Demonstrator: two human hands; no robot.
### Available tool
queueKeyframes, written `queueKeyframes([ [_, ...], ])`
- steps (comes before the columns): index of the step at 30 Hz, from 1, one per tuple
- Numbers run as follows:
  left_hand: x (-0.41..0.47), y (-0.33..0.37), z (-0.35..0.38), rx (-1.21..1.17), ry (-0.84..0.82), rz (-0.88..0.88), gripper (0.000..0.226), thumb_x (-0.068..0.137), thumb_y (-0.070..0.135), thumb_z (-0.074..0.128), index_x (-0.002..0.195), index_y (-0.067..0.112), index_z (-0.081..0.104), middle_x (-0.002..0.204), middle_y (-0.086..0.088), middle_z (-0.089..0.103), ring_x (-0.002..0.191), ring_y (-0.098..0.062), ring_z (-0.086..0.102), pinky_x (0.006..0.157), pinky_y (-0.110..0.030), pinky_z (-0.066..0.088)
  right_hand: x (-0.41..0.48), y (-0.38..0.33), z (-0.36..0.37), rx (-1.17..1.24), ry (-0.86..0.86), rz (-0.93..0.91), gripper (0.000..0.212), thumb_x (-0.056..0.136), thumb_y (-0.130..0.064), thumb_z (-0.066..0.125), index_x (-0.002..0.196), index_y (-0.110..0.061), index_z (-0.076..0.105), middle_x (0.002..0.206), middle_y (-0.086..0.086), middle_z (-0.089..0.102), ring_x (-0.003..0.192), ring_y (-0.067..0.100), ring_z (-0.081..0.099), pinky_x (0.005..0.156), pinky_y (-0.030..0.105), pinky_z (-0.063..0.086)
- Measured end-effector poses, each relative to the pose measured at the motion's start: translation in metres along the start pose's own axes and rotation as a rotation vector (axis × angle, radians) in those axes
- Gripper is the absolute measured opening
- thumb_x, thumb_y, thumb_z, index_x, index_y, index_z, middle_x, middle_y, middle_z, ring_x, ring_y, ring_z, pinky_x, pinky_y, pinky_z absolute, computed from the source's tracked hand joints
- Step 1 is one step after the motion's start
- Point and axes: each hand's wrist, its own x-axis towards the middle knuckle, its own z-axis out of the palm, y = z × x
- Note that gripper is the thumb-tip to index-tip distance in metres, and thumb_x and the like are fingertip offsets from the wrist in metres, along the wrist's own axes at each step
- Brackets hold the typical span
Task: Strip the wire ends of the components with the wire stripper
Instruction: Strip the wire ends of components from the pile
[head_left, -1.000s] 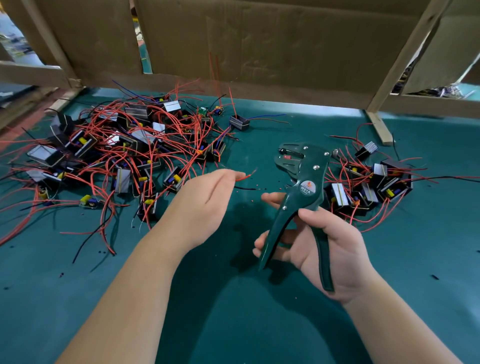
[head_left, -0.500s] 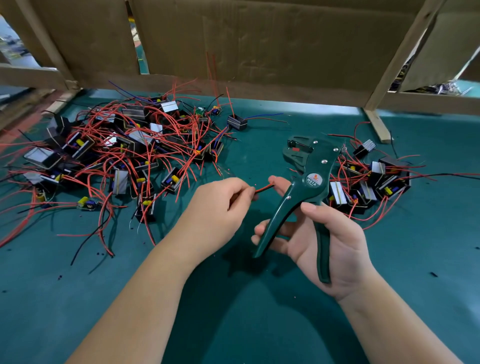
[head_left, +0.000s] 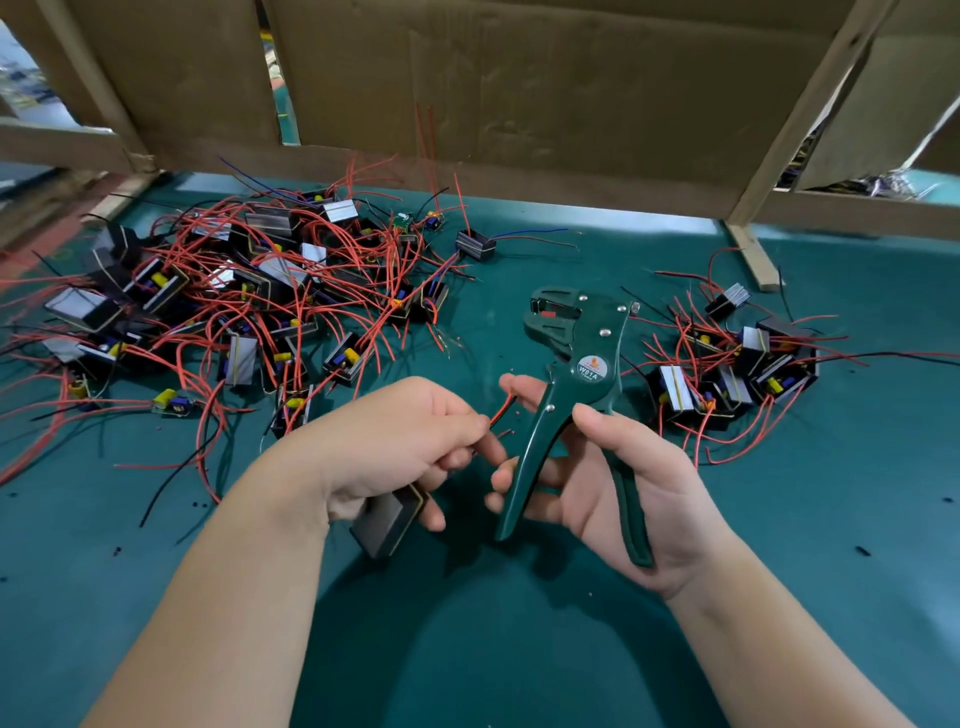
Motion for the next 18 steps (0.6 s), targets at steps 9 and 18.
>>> queueKeyframes([
  [9,0.004,-0.002,0.001,0.3,0.273,-0.053,0.032,0.102,0.025,0.041,0.082,0.011,0.062,0.071,-0.006,0.04,0.043,-0.017,0.047,0.053,-0.041,0.058,-0.001,-0.001,-0.002,0.044,-0.02,-0.002,0.082,0.064,-0.035,0.086,0.129,0.004,0.056,0.109,0.016,0.061,0.079,0.036,0.066,0.075,0.052,0.056],
  [18,-0.002,0.002,-0.02,-0.36,0.136,0.115,0.023,0.102,0.024,0.042,0.09,0.009,0.056,0.056,0.007,0.042,0.038,-0.004,0.03,0.048,-0.032,0.054,0.0,-0.018,-0.015,0.08,0.196,-0.199,0.051,0.08,-0.029,0.052,0.124,-0.001,0.056,0.14,0.011,0.054,0.074,0.031,0.067,0.069,0.045,0.058],
])
